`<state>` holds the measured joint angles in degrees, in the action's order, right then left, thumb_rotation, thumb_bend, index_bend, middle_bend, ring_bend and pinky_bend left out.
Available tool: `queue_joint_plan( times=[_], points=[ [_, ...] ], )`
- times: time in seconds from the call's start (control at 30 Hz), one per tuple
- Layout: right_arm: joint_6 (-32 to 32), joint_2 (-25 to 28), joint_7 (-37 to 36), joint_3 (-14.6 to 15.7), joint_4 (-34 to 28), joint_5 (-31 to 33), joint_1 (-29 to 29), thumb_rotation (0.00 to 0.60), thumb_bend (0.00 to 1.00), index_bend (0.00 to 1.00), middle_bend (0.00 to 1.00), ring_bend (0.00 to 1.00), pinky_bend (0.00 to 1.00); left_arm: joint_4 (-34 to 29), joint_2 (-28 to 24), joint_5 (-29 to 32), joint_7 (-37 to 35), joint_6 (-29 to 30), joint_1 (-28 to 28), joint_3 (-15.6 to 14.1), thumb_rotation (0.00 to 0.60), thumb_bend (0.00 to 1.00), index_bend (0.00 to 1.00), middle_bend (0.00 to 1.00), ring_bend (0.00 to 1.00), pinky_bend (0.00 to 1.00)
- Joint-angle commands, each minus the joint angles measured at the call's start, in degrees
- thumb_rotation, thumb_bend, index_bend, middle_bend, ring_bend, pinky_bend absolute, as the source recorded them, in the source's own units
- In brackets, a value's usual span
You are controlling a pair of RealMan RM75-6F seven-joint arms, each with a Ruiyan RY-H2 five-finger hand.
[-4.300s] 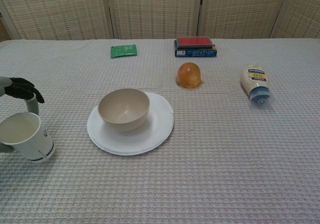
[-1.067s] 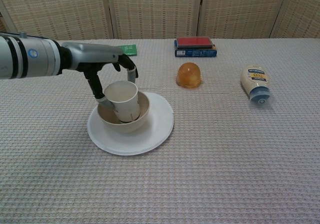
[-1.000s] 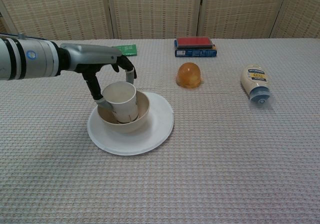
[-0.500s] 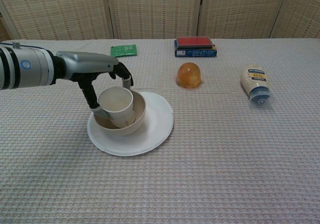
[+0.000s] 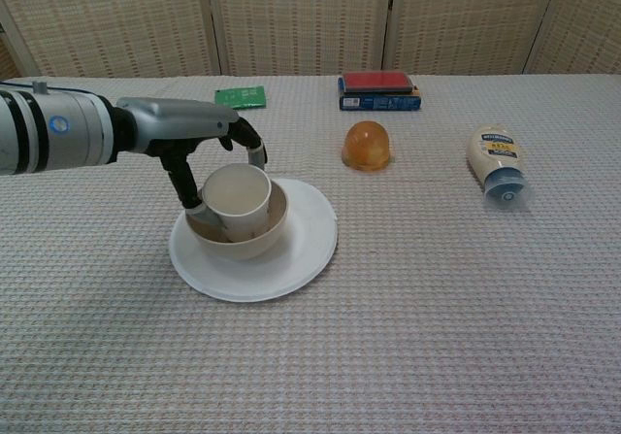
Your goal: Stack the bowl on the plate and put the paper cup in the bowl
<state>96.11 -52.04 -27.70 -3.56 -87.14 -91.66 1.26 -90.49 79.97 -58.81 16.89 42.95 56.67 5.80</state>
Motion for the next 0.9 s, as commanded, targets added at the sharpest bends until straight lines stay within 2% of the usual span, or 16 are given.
queue_joint_plan(
  times=[0.03, 0.33, 0.5, 0.73, 0.9],
  points=[
    [0.12, -0.05, 0.01, -0.04, 0.02, -0.02, 0.02, 0.6, 0.28, 0.17, 0.0, 0.0, 0.0, 0.06, 0.03, 0.01, 0.21, 0.22, -0.09, -0.03, 0.6, 0.18, 0.33, 0.21, 0.01, 0.2],
    [0.15, -0.13, 0.05, -0.09, 0.06, 0.01, 0.0, 0.6, 0.28, 0.17, 0.0, 0.0, 0.0, -1.4, -0.77, 1.04, 1.54, 0.92, -0.21, -0.13, 0.6, 0.18, 0.29, 0.21, 0.01, 0.2],
    [0.39, -0.19, -0.05, -0.12, 0.14, -0.08, 0.06, 0.6, 0.28, 0.17, 0.0, 0.0, 0.0, -5.11, -3.12, 2.1, 3.47, 2.27, -0.54, -0.44, 0.6, 0.18, 0.28, 0.2, 0.01, 0.2],
    [0.22, -0.19, 0.42, -0.12, -0.13, 0.07, 0.05, 0.6, 0.29, 0.17, 0.0, 0.0, 0.0, -14.75, -9.66, 3.32, 7.28, 8.59, -3.54, -1.82, 0.6, 0.18, 0.26, 0.18, 0.01, 0.2],
    [0.46, -0.37, 1.7, -0.03, -0.57, -0.34, 0.09, 0.6, 0.29, 0.17, 0.0, 0.0, 0.0, -23.5, -17.0, 2.79, 8.57, 13.76, -7.3, -3.54, 0.6, 0.18, 0.25, 0.18, 0.01, 0.2]
  ],
)
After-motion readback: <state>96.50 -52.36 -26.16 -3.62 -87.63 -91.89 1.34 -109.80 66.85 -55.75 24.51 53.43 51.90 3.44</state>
